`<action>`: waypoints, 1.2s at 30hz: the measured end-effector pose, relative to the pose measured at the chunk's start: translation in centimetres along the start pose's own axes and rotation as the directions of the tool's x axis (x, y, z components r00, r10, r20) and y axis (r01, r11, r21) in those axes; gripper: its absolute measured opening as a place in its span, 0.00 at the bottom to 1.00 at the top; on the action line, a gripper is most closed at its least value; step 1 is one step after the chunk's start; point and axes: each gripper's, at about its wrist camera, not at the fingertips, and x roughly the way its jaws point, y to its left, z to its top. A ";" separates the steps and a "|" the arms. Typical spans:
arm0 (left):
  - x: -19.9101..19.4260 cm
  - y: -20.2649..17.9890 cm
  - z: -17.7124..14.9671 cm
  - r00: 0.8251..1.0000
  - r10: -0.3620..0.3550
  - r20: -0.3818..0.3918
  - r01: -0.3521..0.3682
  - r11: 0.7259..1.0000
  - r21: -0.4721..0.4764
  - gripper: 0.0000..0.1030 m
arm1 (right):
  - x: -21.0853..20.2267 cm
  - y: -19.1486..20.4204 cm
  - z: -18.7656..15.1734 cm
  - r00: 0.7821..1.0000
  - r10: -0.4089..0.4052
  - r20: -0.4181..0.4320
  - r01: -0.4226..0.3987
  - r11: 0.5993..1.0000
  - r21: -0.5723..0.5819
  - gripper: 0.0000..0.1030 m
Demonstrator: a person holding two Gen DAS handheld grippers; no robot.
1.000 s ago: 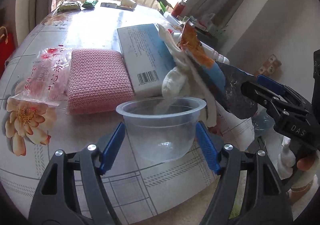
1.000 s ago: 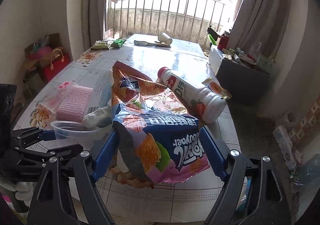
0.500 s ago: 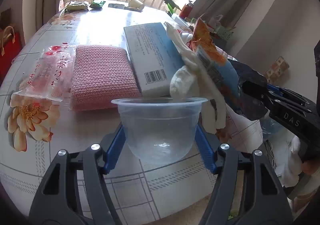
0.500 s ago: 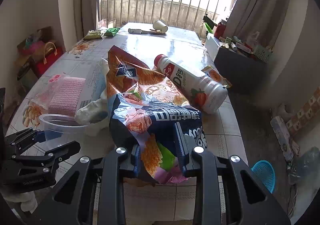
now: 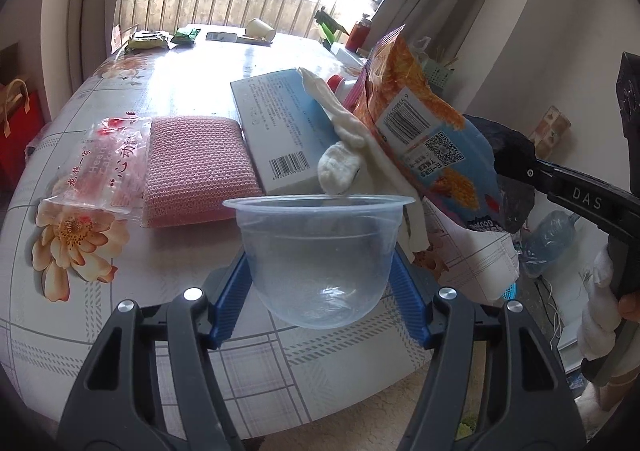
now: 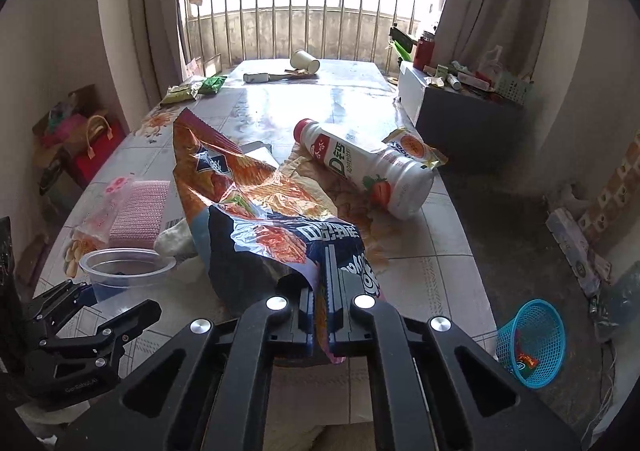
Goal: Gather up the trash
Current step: 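Lift the cup with the left tool while the right tool carries the snack bag toward the wastebasket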
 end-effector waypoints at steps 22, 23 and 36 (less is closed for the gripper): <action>-3.5 -3.4 1.8 0.991 -0.030 0.134 0.013 0.992 0.123 0.60 | -5.9 -4.0 0.2 0.987 -0.041 0.153 0.026 0.994 0.104 0.03; -3.4 -3.6 2.0 0.990 -0.035 0.135 0.018 0.991 0.131 0.60 | -6.2 -4.3 0.2 0.986 -0.049 0.160 0.031 0.994 0.109 0.03; -0.8 -9.5 4.2 0.983 -0.173 0.066 0.155 0.963 0.221 0.60 | -10.5 -10.3 -1.5 0.956 -0.187 0.227 0.130 0.962 0.241 0.03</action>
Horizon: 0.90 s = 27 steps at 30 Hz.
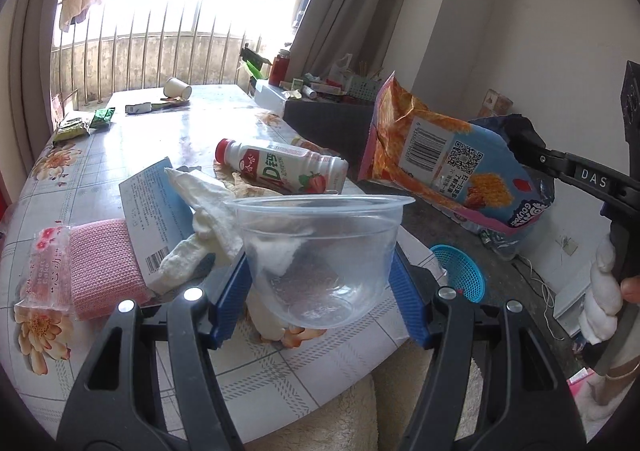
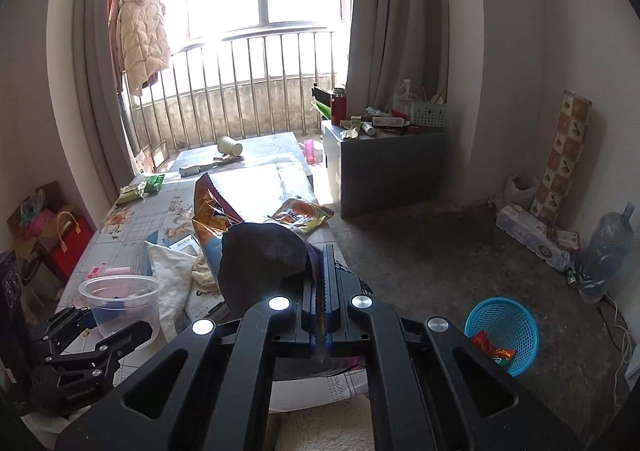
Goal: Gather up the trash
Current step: 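Lift the cup with the left tool while the right tool carries the snack bag toward the wastebasket, then drop the snack bag from the right tool into the blue wastebasket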
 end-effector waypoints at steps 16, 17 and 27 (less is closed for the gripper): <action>8.1 -13.8 6.2 0.951 -0.281 -0.128 0.304 0.924 0.232 0.61 | -3.1 -14.3 -0.9 0.937 -0.350 0.015 0.343 0.925 0.164 0.03; 8.9 -15.1 6.6 0.944 -0.296 -0.147 0.324 0.914 0.244 0.61 | -3.0 -15.2 -1.0 0.929 -0.370 0.010 0.363 0.916 0.174 0.03; 20.1 -26.8 6.9 0.844 -0.343 -0.412 0.479 0.829 0.290 0.61 | -0.5 -24.9 -3.4 0.863 -0.494 -0.108 0.503 0.822 0.266 0.03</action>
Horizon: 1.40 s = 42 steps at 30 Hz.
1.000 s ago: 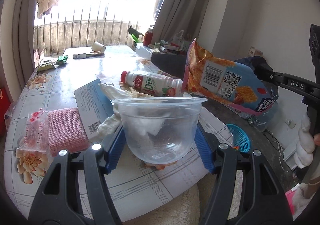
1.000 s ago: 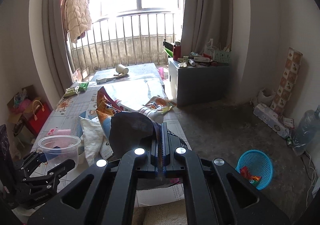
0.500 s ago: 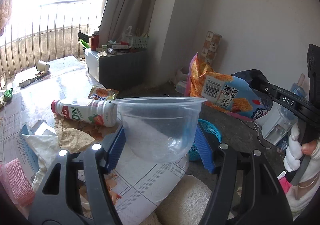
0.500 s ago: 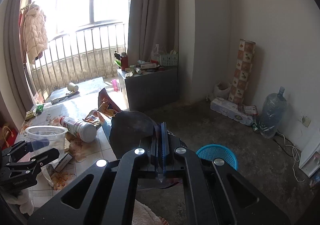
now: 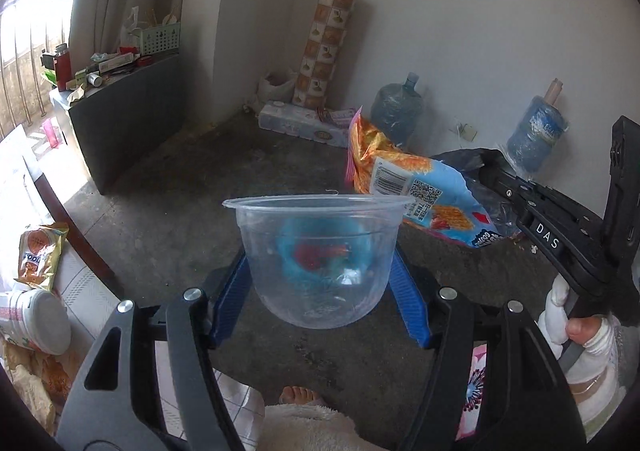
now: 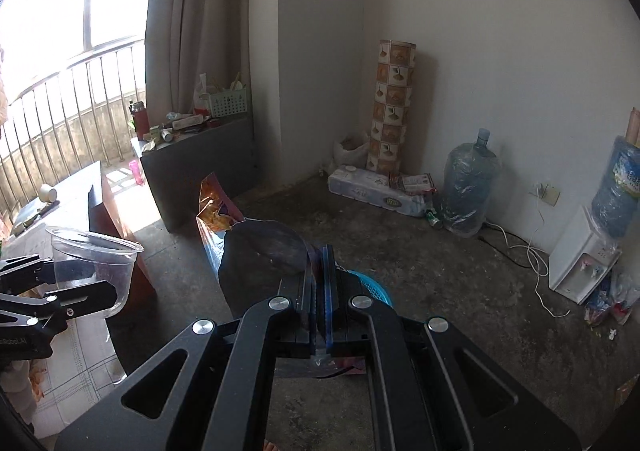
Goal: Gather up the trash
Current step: 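Drop the snack bag from the right tool into the blue wastebasket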
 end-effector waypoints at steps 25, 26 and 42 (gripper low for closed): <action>36.4 -2.3 3.5 0.876 0.010 -0.483 -0.041 0.998 -0.053 0.77 | 29.3 -12.4 -6.0 0.935 0.026 -0.355 0.098 0.940 0.327 0.53; 36.7 -2.2 3.4 0.874 0.001 -0.486 -0.039 0.997 -0.067 0.77 | 29.2 -12.8 -6.5 0.932 0.039 -0.360 0.095 0.934 0.346 0.53; 19.7 -2.5 4.7 0.970 0.035 -0.240 -0.035 0.999 0.005 0.77 | 14.7 -14.5 -7.3 0.976 0.104 -0.194 -0.008 0.897 0.442 0.56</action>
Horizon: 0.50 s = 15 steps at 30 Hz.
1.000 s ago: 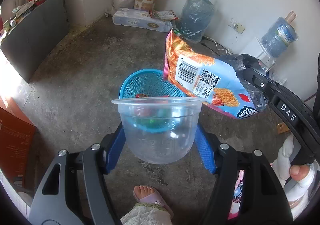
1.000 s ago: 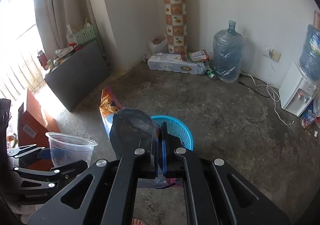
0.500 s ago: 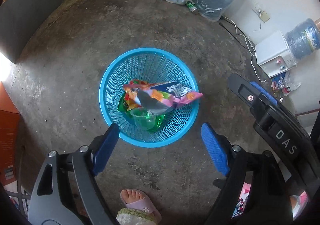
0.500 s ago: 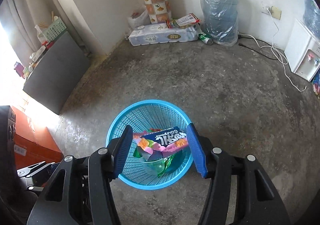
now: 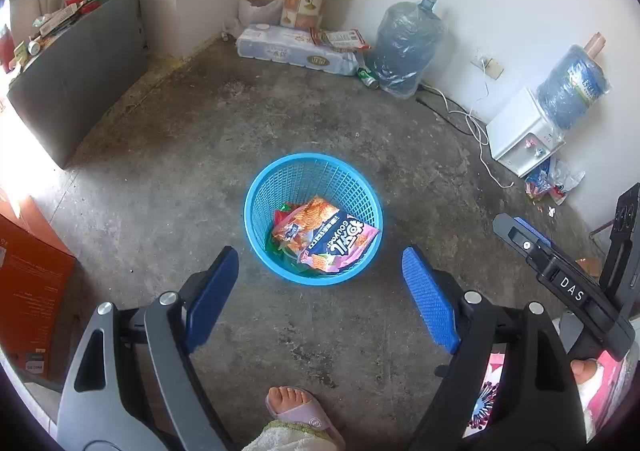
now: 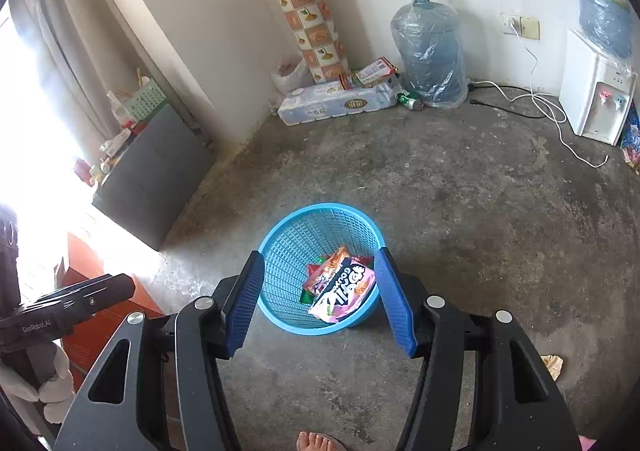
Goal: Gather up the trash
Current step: 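Drop the snack bag from the right tool into the blue wastebasket, then grasp the clear plastic bag with the left tool while the right tool grasps the white bottle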
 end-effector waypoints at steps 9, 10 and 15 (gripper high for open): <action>-14.9 2.1 -8.0 0.958 0.133 0.252 -0.128 0.991 -0.037 0.77 | -9.2 5.5 -1.1 0.989 0.133 0.061 -0.123 0.982 -0.141 0.69; -16.3 2.8 -9.1 0.951 0.150 0.271 -0.139 0.989 -0.057 0.77 | -10.0 6.4 -1.4 0.986 0.153 0.060 -0.141 0.976 -0.168 0.70; -23.0 6.5 -15.6 0.904 0.259 0.341 -0.216 0.963 -0.160 0.77 | -12.7 11.8 -3.2 0.967 0.255 0.010 -0.239 0.921 -0.307 0.74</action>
